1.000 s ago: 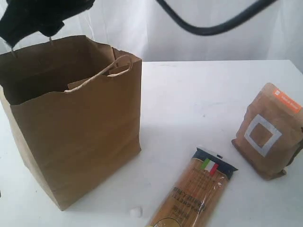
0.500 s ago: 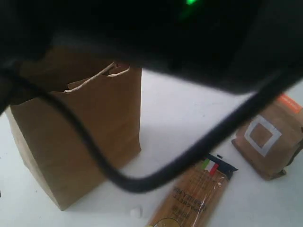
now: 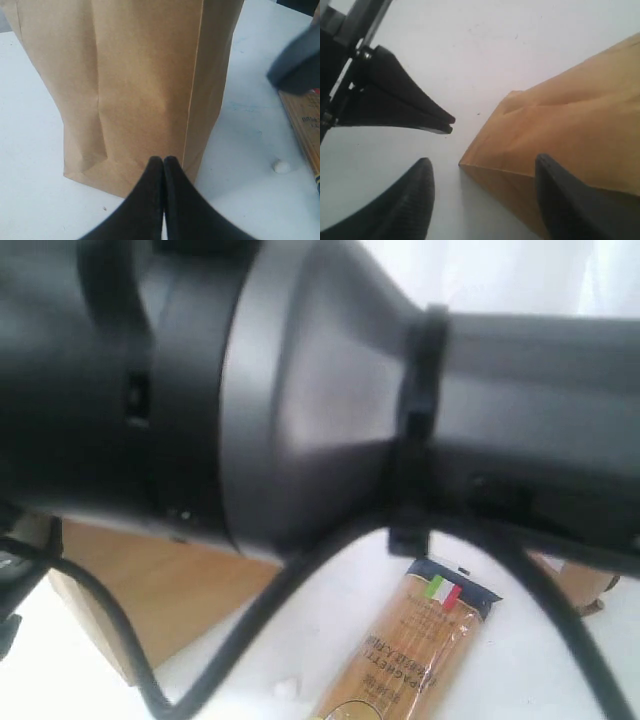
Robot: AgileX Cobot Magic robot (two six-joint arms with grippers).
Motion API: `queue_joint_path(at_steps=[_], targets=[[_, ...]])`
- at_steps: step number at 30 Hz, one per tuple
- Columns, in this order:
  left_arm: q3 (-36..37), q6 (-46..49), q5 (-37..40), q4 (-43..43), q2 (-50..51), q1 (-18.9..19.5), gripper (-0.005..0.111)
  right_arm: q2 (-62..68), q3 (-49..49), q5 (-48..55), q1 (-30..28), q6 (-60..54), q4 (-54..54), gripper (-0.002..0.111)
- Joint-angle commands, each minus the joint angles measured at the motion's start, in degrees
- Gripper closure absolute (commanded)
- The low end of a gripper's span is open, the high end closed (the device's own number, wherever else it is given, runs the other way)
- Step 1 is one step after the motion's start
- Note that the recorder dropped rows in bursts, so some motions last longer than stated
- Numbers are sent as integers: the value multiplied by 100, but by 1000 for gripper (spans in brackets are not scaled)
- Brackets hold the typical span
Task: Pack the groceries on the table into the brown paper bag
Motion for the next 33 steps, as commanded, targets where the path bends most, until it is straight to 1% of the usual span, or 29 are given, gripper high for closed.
queue_joint_path(at_steps=[1, 11, 18, 22, 29, 33], targets=[[17, -31, -22, -6, -30, 11, 106, -181, 475, 38, 40, 329, -2, 53], [17, -31, -22, -6, -30, 11, 106, -827, 1754, -295, 16, 893, -222, 53], [17, -31, -22, -6, -30, 11, 106, -1204, 2454, -665, 4, 973, -297, 53], [17, -31, -22, -6, -30, 11, 106, -1350, 2842, -890, -143, 1598, -540, 53], [17, -31, -22, -6, -30, 11, 106, -1409, 3336, -1056, -476, 3258, -793, 53], [17, -31, -22, -6, -30, 11, 106, -1409, 3656, -1313, -651, 3656, -793, 53]])
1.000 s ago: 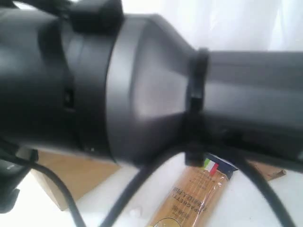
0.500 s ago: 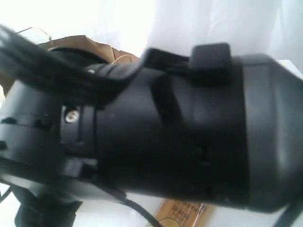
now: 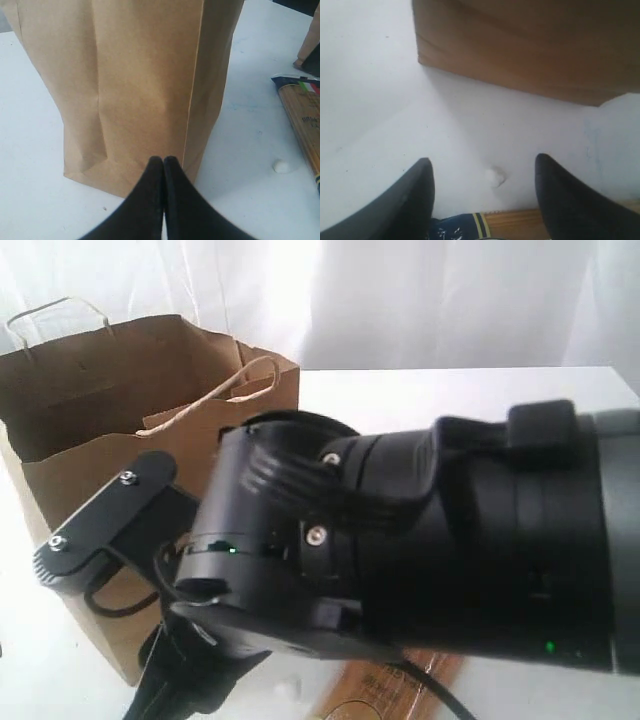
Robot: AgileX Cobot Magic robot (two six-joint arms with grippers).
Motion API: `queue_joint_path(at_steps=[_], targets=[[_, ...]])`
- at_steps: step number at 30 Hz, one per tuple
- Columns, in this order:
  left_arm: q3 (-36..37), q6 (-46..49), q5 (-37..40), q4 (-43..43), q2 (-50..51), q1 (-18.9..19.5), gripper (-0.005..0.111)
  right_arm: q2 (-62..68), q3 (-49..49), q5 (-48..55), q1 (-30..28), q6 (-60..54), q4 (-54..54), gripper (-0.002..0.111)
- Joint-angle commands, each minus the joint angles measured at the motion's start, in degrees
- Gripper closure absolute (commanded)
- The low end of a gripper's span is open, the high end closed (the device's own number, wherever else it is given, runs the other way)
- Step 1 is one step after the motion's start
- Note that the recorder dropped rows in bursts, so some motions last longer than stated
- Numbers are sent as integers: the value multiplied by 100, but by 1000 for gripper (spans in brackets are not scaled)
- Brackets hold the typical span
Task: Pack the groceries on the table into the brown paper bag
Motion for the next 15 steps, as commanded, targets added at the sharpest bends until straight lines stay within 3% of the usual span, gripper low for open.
queue_joint_path(at_steps=[1, 15], targets=[[17, -31, -22, -6, -30, 11, 106, -64, 344, -308, -205, 530, -77, 53], [17, -31, -22, -6, -30, 11, 106, 54, 1014, -870, -455, 669, 482, 53]])
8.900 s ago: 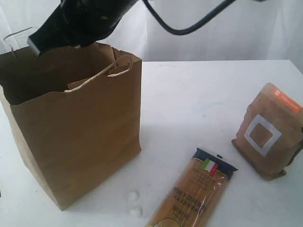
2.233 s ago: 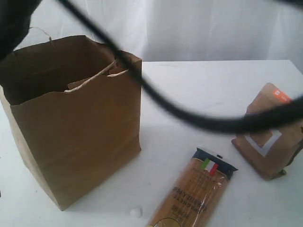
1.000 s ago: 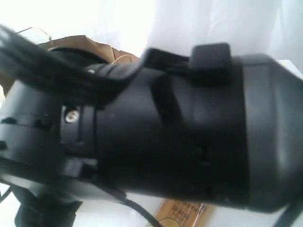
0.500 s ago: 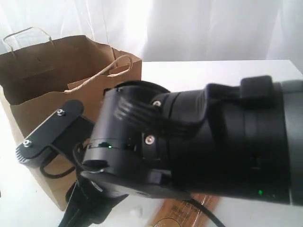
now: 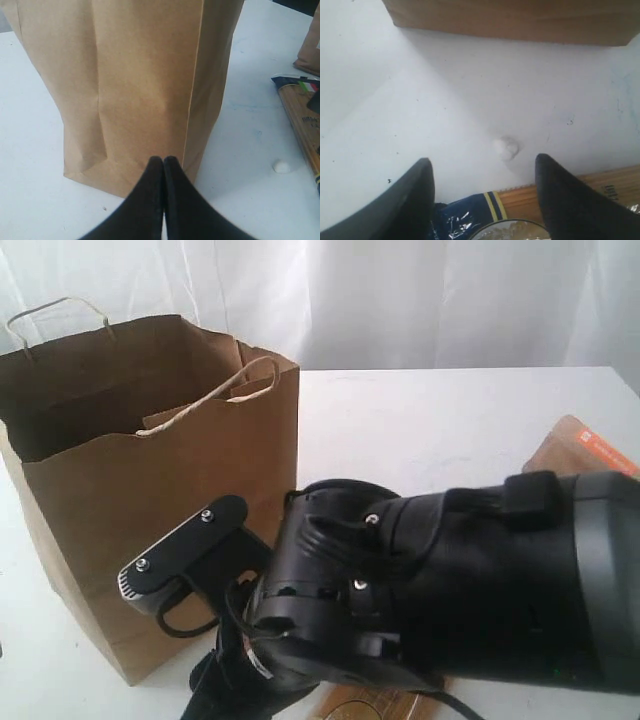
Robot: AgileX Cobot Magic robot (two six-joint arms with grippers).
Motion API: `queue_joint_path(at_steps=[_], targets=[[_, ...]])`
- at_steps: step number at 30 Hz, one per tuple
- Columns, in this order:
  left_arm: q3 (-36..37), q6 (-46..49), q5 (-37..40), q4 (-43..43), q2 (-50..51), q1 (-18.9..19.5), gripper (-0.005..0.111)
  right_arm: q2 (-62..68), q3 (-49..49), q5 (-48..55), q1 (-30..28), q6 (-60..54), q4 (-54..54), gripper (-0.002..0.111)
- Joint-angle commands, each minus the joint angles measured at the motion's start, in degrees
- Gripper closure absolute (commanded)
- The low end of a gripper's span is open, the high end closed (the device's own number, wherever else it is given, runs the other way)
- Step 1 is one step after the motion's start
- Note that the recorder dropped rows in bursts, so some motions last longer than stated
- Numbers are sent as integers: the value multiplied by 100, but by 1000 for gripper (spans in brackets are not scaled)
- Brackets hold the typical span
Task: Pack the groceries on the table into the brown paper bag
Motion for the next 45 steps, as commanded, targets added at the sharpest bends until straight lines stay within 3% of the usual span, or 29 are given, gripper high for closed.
queue_joint_path(at_steps=[1, 23, 45], targets=[[17, -31, -22, -6, -30, 11, 106, 88, 169, -184, -197, 40, 161, 53], [17, -31, -22, -6, -30, 11, 106, 881, 247, -656, -689, -4, 209, 53], [17, -31, -22, -6, -30, 11, 106, 1376, 247, -1123, -819, -68, 371, 53]])
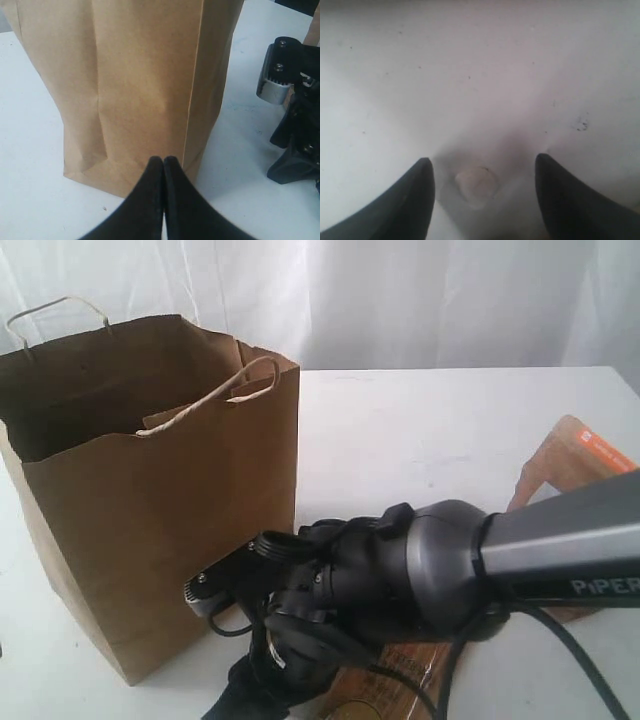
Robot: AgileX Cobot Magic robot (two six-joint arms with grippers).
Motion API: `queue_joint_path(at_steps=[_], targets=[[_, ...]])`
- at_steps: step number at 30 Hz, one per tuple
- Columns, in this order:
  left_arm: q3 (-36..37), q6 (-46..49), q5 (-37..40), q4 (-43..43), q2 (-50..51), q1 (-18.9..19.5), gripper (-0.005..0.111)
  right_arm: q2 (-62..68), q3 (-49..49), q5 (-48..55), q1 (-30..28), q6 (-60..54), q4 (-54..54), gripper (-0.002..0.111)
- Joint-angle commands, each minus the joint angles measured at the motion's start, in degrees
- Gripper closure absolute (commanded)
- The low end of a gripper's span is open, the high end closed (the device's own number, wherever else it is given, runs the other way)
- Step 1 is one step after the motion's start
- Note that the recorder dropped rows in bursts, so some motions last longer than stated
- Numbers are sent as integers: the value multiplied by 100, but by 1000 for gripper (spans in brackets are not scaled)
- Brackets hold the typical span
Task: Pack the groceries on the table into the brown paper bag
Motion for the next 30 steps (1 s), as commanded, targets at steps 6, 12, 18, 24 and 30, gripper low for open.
queue_joint_path(at_steps=[6, 12, 18, 24, 30], targets=[[17, -31, -22, -6, -30, 11, 106, 240, 22, -67, -38, -89, 272, 58], [17, -31, -22, -6, -30, 11, 106, 249, 41, 157, -38, -389, 808, 86], [17, -31, -22, -6, -30, 11, 106, 249, 41, 108, -38, -540, 868, 94], [17, -31, -22, -6, -30, 11, 106, 133, 41, 40, -38, -750, 868, 105], [17, -31, -22, -6, -30, 11, 106, -478, 41, -13, 101, -891, 828, 108]])
